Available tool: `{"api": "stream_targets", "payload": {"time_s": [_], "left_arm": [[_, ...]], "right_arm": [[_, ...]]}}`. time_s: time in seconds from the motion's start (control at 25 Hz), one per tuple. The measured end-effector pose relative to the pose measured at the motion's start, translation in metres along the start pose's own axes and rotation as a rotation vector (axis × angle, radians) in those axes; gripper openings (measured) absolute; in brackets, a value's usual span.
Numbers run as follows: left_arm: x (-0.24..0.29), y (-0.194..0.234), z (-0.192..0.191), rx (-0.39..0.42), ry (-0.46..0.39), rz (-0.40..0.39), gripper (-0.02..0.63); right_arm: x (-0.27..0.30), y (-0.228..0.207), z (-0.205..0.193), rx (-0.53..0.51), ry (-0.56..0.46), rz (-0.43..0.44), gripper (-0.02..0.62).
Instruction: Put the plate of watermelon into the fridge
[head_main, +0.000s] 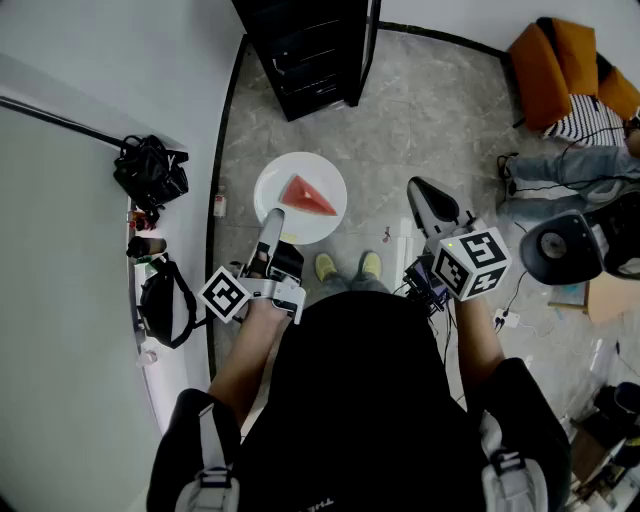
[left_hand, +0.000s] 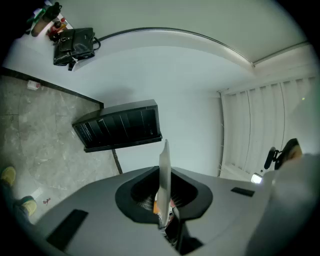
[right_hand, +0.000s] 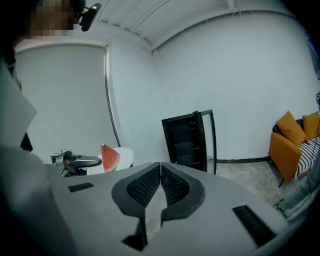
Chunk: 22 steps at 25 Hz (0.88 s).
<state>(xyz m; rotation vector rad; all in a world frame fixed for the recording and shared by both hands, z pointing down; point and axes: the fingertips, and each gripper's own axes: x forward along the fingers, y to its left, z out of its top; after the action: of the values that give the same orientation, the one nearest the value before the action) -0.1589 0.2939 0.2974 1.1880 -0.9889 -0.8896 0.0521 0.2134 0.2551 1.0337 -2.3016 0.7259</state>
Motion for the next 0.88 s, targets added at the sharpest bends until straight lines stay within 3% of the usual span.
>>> {"api": "stream_targets", "payload": {"time_s": [0.88], "left_arm": [[0.0017, -0.0054, 0.0017, 0.035, 0.008, -0.001, 0.041]], "right_arm": [[0.0098, 0.0044, 0.0007, 0.018, -0.012, 0.020, 0.014]]}}
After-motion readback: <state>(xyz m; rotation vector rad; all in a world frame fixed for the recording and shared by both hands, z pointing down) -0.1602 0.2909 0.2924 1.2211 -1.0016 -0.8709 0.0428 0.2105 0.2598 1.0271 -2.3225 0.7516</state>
